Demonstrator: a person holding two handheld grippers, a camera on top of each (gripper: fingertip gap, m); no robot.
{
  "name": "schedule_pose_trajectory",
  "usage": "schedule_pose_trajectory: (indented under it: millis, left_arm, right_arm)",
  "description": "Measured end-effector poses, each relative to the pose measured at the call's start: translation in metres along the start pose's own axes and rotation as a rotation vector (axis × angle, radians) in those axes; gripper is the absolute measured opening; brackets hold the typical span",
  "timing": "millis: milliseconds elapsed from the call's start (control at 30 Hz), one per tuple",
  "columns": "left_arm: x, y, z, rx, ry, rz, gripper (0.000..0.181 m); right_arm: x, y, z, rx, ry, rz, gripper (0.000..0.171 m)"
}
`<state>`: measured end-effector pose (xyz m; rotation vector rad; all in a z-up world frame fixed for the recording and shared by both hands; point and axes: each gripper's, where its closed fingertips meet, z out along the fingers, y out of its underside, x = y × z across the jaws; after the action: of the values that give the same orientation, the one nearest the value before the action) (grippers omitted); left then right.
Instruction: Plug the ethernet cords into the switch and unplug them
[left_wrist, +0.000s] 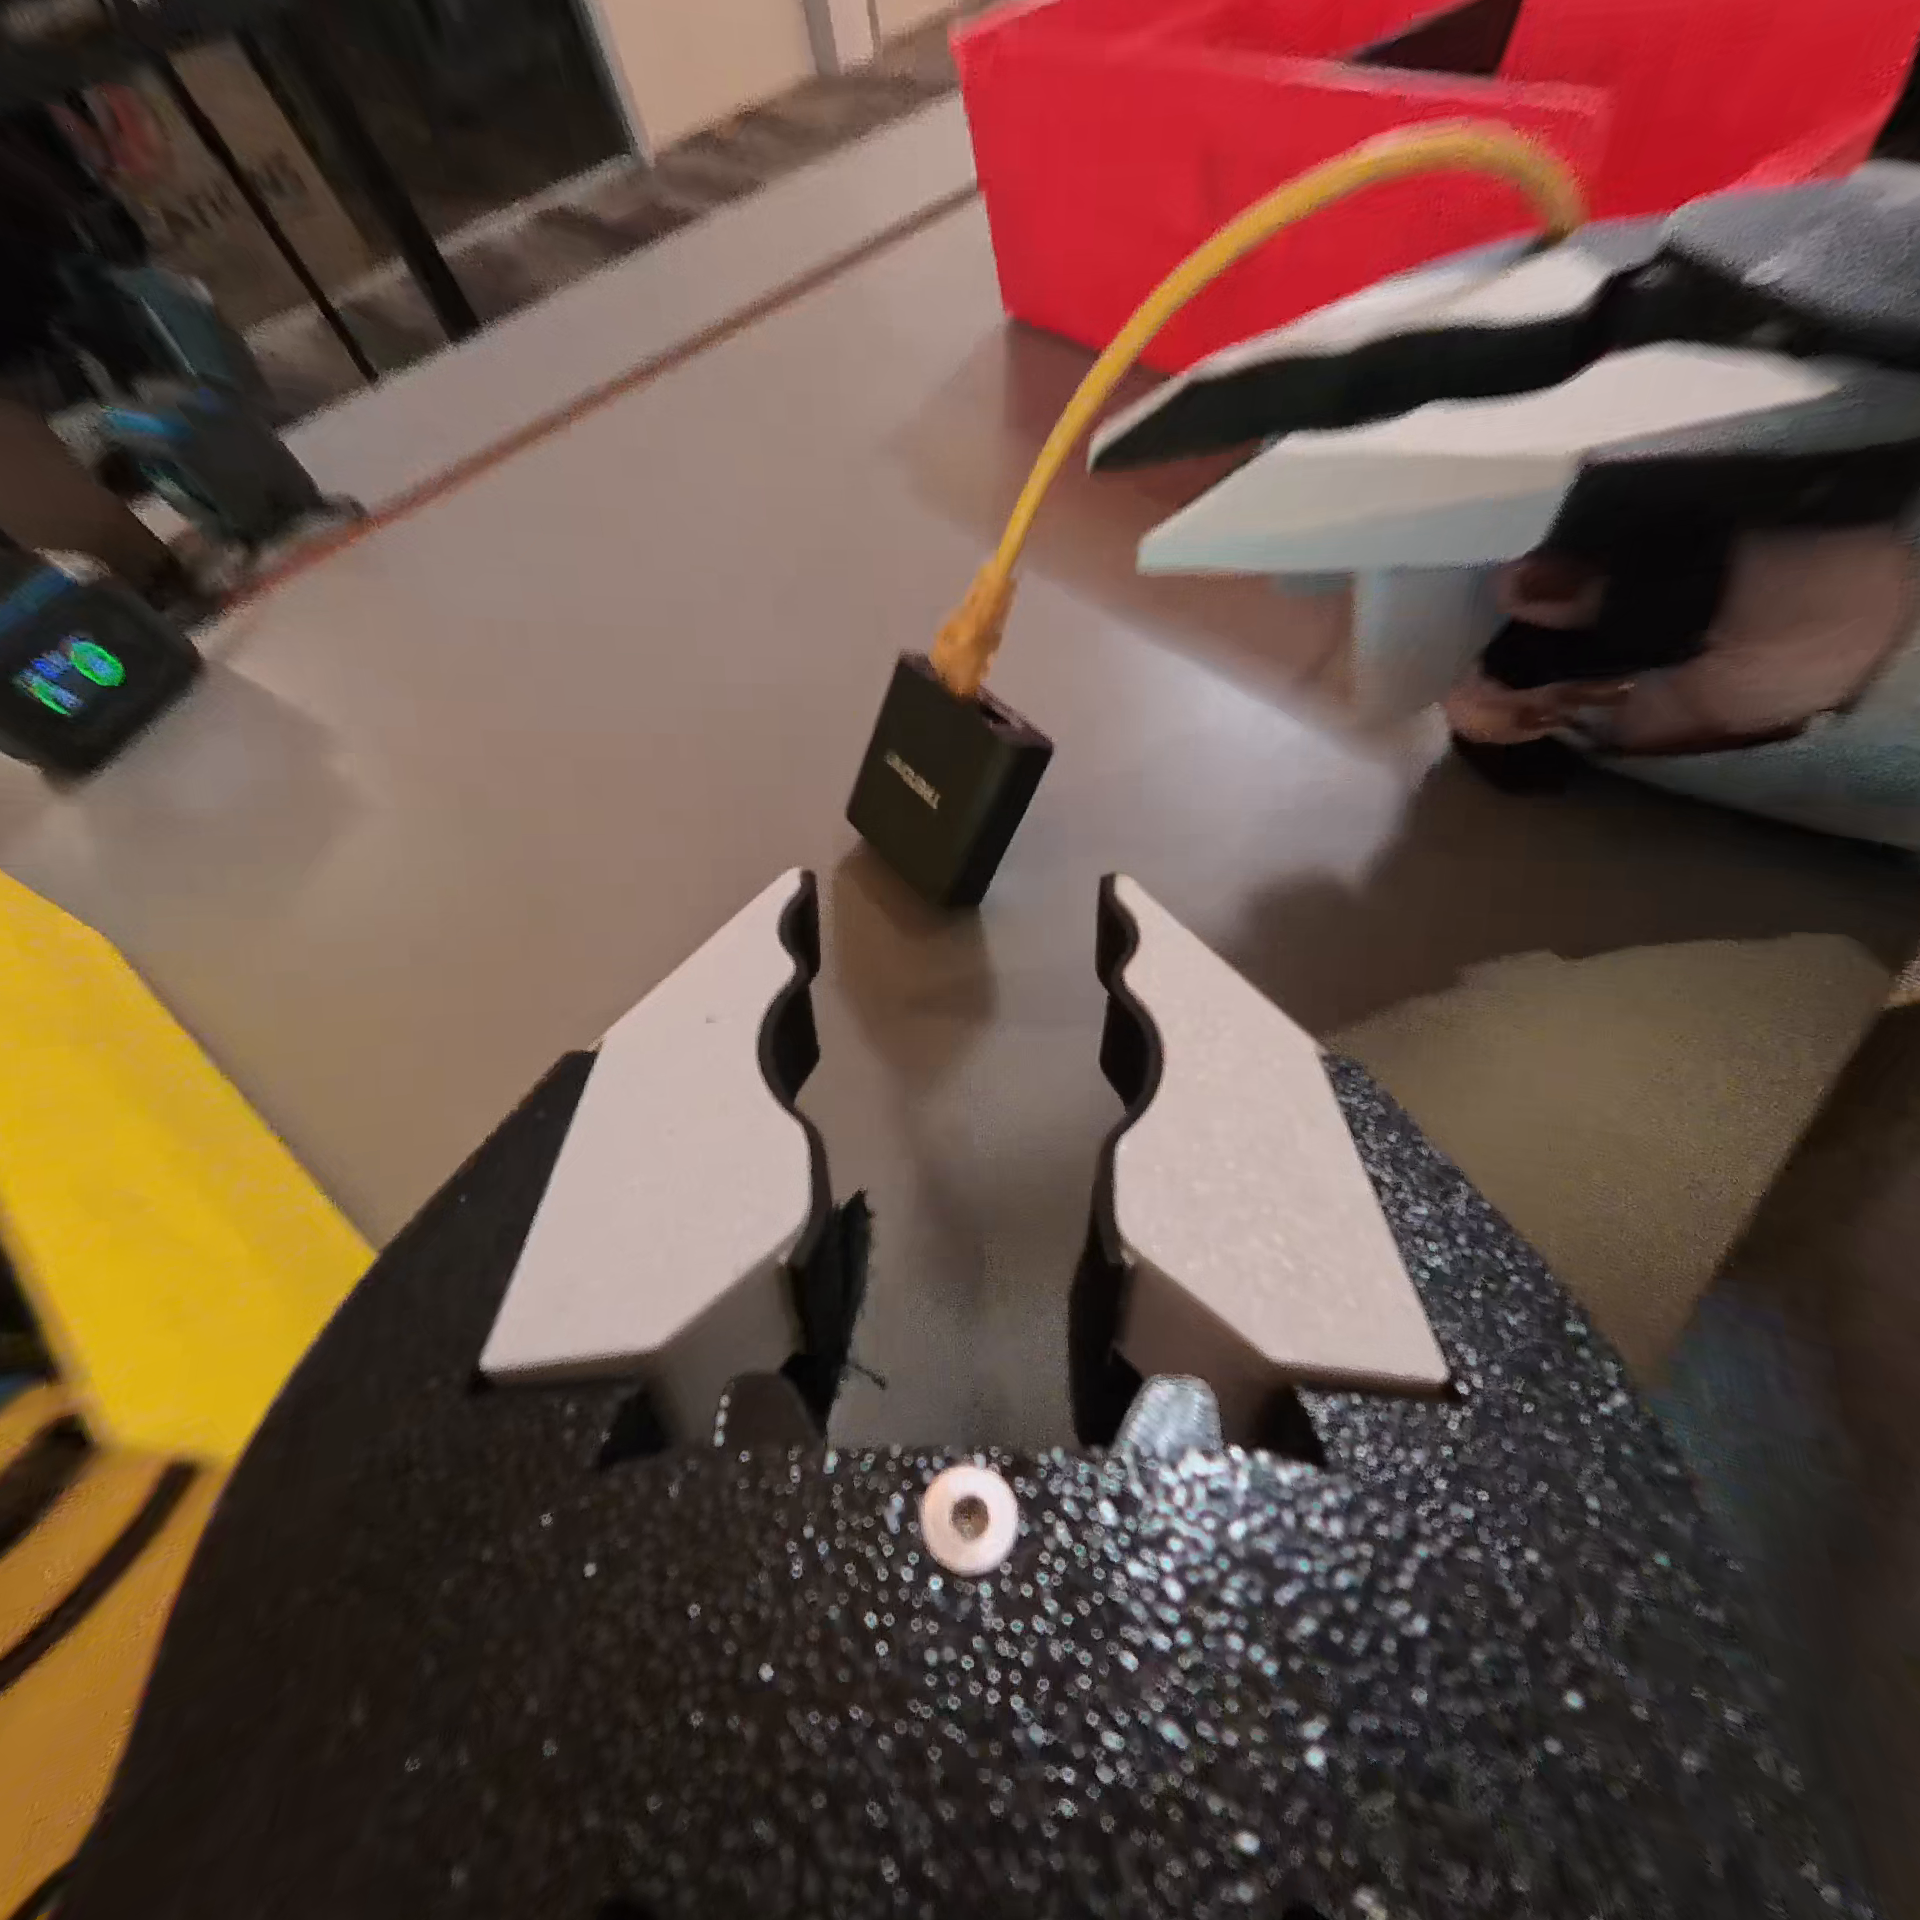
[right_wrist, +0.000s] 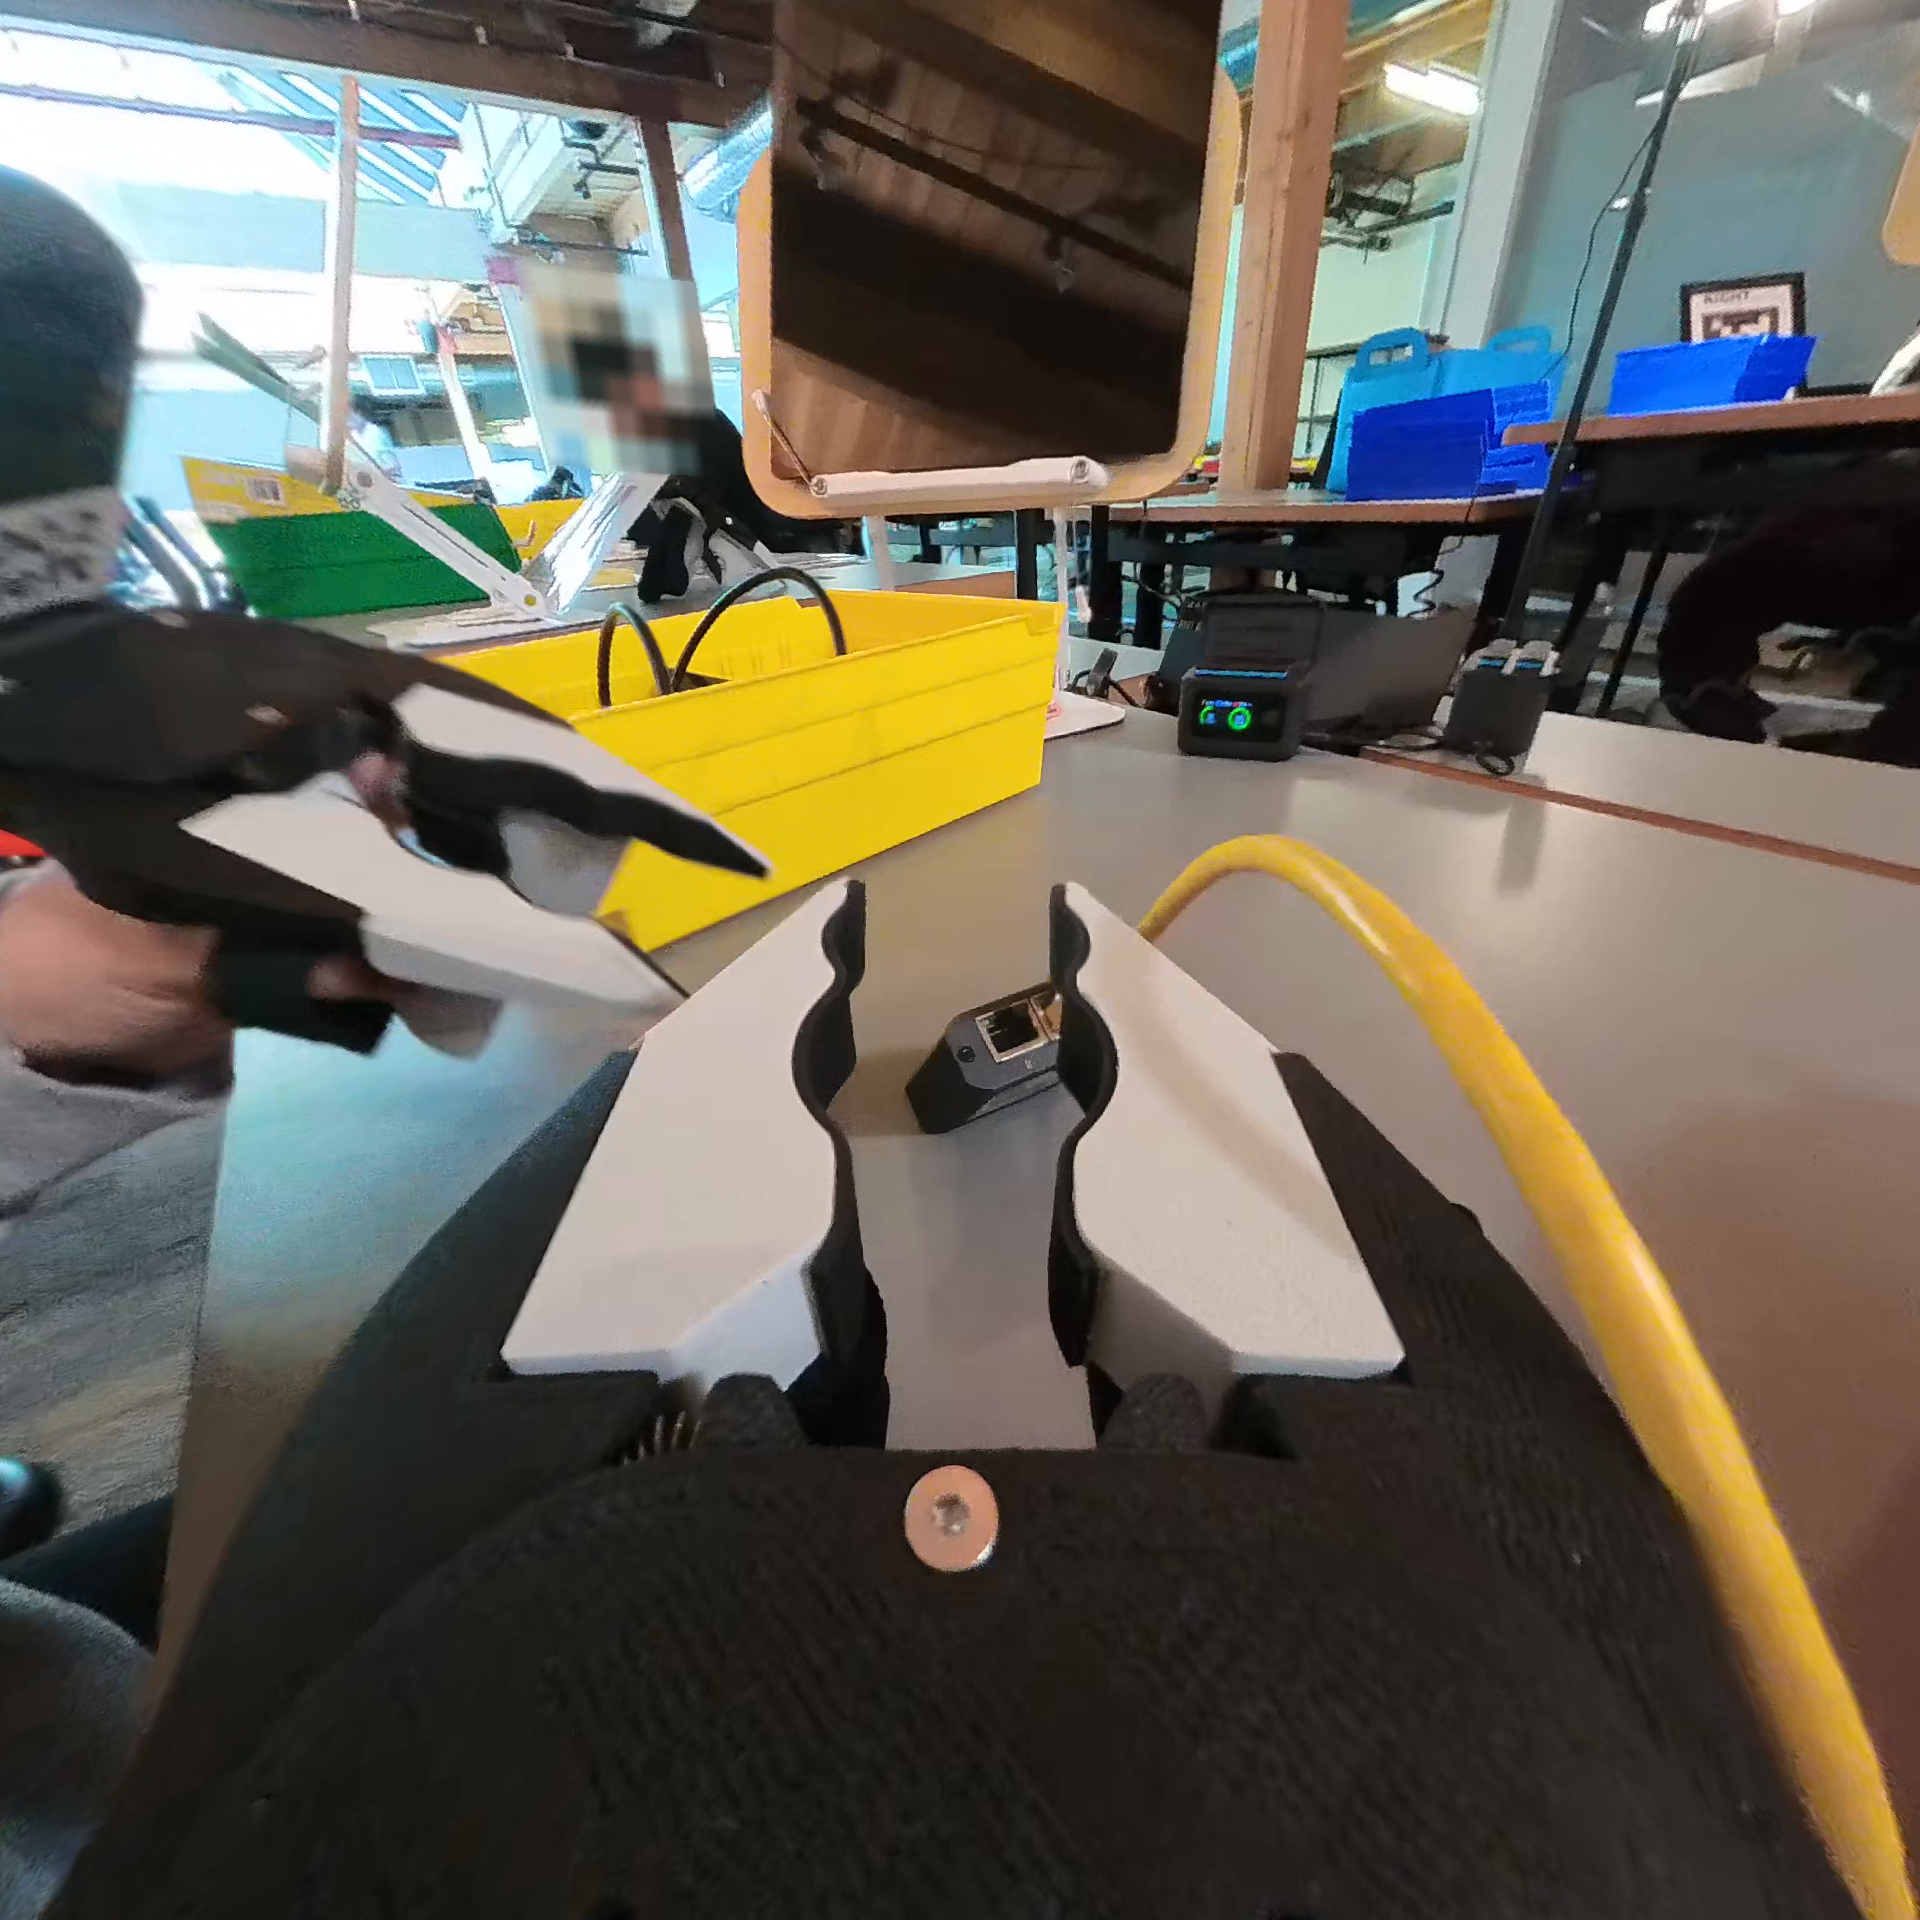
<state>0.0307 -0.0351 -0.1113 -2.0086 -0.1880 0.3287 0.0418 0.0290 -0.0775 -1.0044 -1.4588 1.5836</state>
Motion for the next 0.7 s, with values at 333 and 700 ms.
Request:
schedule_pose_trajectory:
  millis: [333, 700]
  left_arm:
    - [-0.162, -0.019, -0.119, -0.162, -0.521, 0.320, 0.055]
    - [-0.234, 0.037, -0.134, -0.587, -0.670, 0.307, 0.003]
  right_arm:
    - [-0.014, 0.007, 0.005, -0.058, -0.098, 0.075, 0.035]
    - [-0.037, -0.017, -0.007, 0.156, -0.095, -0.208, 0.025]
